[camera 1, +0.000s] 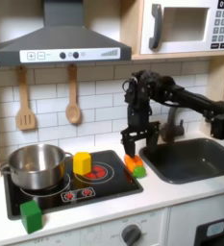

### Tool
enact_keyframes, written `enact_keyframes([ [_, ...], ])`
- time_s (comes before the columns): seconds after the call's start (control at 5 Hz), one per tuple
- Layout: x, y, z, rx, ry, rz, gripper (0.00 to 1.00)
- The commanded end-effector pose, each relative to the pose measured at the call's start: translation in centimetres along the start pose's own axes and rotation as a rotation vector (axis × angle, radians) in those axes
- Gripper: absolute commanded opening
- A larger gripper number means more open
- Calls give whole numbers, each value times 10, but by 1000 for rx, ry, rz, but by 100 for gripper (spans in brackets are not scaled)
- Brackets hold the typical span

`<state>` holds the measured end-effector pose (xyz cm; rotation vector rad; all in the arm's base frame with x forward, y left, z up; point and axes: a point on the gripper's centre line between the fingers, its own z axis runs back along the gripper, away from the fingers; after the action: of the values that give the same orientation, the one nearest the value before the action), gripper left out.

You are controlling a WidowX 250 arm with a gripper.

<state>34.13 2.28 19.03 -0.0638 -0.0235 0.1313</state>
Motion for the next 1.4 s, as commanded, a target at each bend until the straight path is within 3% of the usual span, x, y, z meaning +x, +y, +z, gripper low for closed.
enact_keyframes([
  [0.0, -1, 4, -7, 15, 11, 1, 100],
  [1.2, 6, 6, -32, 31, 67, 30, 100],
])
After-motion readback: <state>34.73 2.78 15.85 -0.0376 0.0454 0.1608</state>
